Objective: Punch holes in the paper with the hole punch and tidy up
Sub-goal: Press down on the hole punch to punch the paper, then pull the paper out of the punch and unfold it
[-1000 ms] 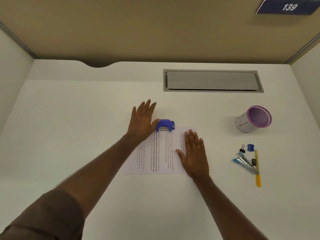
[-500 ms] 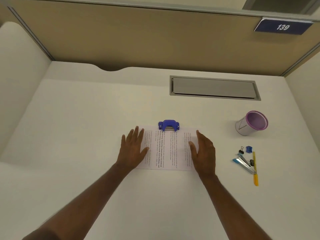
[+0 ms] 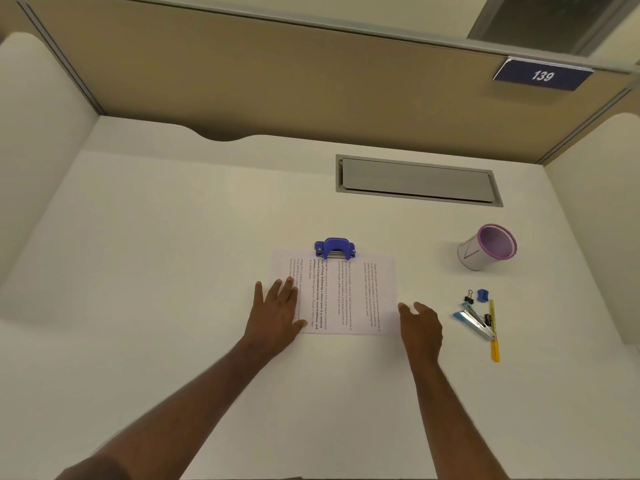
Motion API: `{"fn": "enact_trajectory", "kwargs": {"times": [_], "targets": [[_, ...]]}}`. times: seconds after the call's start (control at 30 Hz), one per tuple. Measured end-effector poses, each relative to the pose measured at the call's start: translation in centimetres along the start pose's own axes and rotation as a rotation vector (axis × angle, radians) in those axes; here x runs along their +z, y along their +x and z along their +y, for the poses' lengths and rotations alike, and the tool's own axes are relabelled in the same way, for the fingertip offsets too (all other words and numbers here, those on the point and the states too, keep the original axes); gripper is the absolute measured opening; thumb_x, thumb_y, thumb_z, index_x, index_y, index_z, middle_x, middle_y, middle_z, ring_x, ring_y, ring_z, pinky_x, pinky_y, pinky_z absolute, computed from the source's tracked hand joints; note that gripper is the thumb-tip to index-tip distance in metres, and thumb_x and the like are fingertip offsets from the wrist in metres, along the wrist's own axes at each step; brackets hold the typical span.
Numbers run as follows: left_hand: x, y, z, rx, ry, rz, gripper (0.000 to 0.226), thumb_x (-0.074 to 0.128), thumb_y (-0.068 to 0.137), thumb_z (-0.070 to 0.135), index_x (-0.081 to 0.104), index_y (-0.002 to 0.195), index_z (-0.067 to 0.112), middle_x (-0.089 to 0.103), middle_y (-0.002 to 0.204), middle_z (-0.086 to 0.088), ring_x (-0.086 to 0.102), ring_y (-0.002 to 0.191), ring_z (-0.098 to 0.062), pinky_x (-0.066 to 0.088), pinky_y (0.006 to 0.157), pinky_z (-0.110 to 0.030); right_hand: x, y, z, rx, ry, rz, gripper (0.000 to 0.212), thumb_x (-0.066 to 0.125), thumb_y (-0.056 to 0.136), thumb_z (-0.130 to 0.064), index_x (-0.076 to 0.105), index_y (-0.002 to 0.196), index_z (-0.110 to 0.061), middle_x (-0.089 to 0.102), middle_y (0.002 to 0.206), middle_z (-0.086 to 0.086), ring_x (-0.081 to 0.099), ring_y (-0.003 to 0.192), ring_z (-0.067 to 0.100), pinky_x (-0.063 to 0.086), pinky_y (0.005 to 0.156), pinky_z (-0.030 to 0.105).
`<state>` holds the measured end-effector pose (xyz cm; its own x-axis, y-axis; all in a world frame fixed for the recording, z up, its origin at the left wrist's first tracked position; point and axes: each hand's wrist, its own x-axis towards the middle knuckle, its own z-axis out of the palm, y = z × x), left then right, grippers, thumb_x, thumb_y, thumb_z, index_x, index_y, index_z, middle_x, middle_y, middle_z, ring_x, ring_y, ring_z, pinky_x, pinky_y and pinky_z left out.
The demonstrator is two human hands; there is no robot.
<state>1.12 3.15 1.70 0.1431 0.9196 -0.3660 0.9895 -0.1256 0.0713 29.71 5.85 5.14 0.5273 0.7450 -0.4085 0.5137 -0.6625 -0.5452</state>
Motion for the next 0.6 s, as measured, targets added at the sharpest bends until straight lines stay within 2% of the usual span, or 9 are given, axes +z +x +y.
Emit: {"fn": "enact_trajectory", "kwargs": {"times": [0.07, 0.1, 0.13, 0.17, 0.2, 0.27, 0.4, 0.5, 0.6], "targets": [[0.1, -0.1, 0.1, -0.001, -0.003, 0.002, 0.079, 0.037, 0.101, 0.059, 0.015, 0.161, 0.012, 0.005, 0.171, -0.008, 0.007, 0.158, -0.028, 0.000, 0.125, -0.061, 0.2, 0.5, -0.4, 0.043, 0.082, -0.048, 0.042, 0.060, 0.095, -0.038, 0.066, 0.124, -0.008, 0.069, 0.126, 0.014, 0.061, 0.121, 0.033, 0.044, 0.108, 0.045], [0.2, -0.1, 0.1, -0.002, -0.009, 0.007, 0.079, 0.038, 0.101, 0.058, 0.016, 0.161, 0.012, 0.006, 0.171, -0.008, 0.007, 0.158, -0.029, 0.001, 0.125, -0.061, 0.3, 0.8, -0.5, 0.055, 0.116, -0.069, 0.032, 0.060, 0.095, -0.036, 0.072, 0.105, -0.008, 0.073, 0.118, 0.015, 0.065, 0.113, 0.035, 0.048, 0.104, 0.047], [0.2, -0.1, 0.1, -0.003, -0.015, 0.009, 0.078, 0.039, 0.101, 0.058, 0.016, 0.160, 0.012, 0.006, 0.171, -0.008, 0.007, 0.158, -0.029, 0.002, 0.125, -0.061, 0.4, 1.0, -0.8, 0.066, 0.158, -0.090, 0.028, 0.060, 0.096, -0.033, 0.070, 0.085, -0.009, 0.075, 0.110, 0.017, 0.067, 0.103, 0.037, 0.051, 0.099, 0.049], [0.1, -0.1, 0.1, -0.005, -0.020, 0.008, 0.078, 0.039, 0.101, 0.057, 0.017, 0.160, 0.012, 0.006, 0.171, -0.008, 0.007, 0.158, -0.028, 0.002, 0.126, -0.060, 0.4, 1.1, -0.9, 0.095, 0.216, -0.101, 0.030, 0.061, 0.096, -0.031, 0.067, 0.074, -0.011, 0.075, 0.103, 0.018, 0.068, 0.093, 0.037, 0.054, 0.092, 0.048], [0.1, -0.1, 0.2, -0.007, -0.024, 0.005, 0.078, 0.039, 0.101, 0.057, 0.016, 0.160, 0.012, 0.006, 0.171, -0.008, 0.007, 0.158, -0.028, 0.003, 0.126, -0.060, 0.5, 1.1, -1.0, 0.140, 0.292, -0.112, 0.030, 0.062, 0.096, -0.030, 0.066, 0.074, -0.009, 0.075, 0.099, 0.018, 0.068, 0.083, 0.033, 0.056, 0.081, 0.044], [-0.1, -0.1, 0.2, -0.009, -0.029, -0.005, 0.078, 0.038, 0.101, 0.057, 0.015, 0.161, 0.012, 0.004, 0.172, -0.007, 0.006, 0.158, -0.028, 0.002, 0.126, -0.060, 0.7, 0.9, -1.0, 0.219, 0.435, -0.150, 0.027, 0.066, 0.095, -0.030, 0.070, 0.090, -0.004, 0.072, 0.092, 0.014, 0.062, 0.071, 0.024, 0.050, 0.066, 0.033], [-0.4, -0.3, 0.3, -0.010, -0.027, -0.015, 0.078, 0.037, 0.102, 0.057, 0.013, 0.161, 0.013, 0.002, 0.172, -0.007, 0.004, 0.158, -0.028, 0.002, 0.125, -0.060, 1.1, 0.7, -1.4, 0.229, 0.473, -0.172, 0.023, 0.073, 0.090, -0.031, 0.064, 0.077, -0.014, 0.072, 0.100, 0.014, 0.068, 0.090, 0.032, 0.058, 0.084, 0.044], [-0.5, -0.4, 0.4, -0.014, -0.034, -0.019, 0.078, 0.038, 0.102, 0.056, 0.014, 0.161, 0.012, 0.001, 0.172, -0.007, 0.003, 0.158, -0.028, 0.003, 0.125, -0.060, 1.1, 0.0, -1.2, 0.155, 0.503, -0.094, 0.021, 0.075, 0.089, -0.027, 0.065, 0.075, -0.015, 0.073, 0.096, 0.014, 0.069, 0.082, 0.029, 0.058, 0.077, 0.042], [-0.6, -0.4, 0.4, -0.020, -0.040, -0.022, 0.077, 0.038, 0.102, 0.057, 0.014, 0.161, 0.012, 0.000, 0.172, -0.006, 0.003, 0.158, -0.028, 0.004, 0.126, -0.059, 1.6, -1.4, 0.1, 0.174, 0.730, -0.078, 0.013, 0.078, 0.086, -0.016, 0.069, 0.089, -0.007, 0.074, 0.096, 0.013, 0.071, 0.086, 0.029, 0.063, 0.076, 0.044]]}}
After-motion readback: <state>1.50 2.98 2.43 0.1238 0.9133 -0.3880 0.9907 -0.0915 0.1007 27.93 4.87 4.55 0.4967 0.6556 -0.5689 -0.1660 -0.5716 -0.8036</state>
